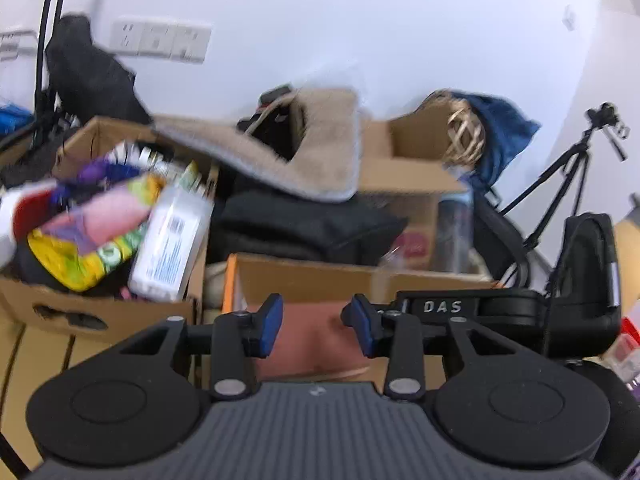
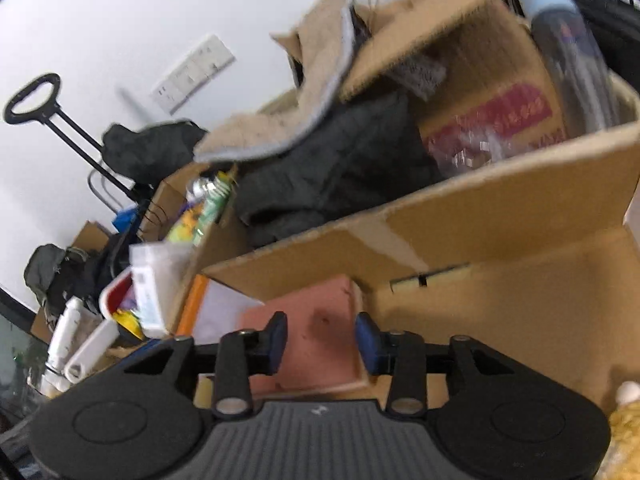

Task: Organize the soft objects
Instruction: 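Carry the sponge into the cardboard box and open both grippers, then withdraw both grippers back over the table toward the white items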

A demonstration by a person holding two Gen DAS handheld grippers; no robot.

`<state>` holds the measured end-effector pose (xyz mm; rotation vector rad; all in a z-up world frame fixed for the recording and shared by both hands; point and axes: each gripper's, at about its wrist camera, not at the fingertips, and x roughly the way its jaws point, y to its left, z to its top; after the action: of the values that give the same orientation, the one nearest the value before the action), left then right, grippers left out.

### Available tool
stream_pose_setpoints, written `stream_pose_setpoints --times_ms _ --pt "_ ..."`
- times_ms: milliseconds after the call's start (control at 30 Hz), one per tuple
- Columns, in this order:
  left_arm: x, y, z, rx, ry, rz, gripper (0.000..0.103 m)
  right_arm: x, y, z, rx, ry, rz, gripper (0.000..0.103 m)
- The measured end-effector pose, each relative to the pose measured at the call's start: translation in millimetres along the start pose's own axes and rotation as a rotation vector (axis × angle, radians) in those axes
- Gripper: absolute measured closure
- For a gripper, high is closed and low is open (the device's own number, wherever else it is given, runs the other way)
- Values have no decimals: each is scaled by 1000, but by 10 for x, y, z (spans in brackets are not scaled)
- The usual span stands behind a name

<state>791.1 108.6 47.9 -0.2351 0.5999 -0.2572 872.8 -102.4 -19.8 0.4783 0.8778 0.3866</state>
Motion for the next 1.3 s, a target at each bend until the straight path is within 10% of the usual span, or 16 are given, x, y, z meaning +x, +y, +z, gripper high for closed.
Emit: stream_pose_setpoints --times_ms 433,733,933,1100,1300 --pt "-1709 -584 -112 156 -129 81 23 -2172 720 -372 -260 -193 90 36" --pt "-2999 -1029 -1172 293 -323 155 1 -3518 624 -1479 -516 -308 47 19" --pt "-3445 -1149 -2194 255 -353 177 0 -3965 253 -2631 -558 -414 -27 19" --pt "-3612 -1196 -2831 219 -311 234 0 -3986 -18 -3481 -549 -361 -191 19" --pt "-3592 -1197 -3071 178 -256 243 0 -3956 -232 -3865 -472 -264 -177 21"
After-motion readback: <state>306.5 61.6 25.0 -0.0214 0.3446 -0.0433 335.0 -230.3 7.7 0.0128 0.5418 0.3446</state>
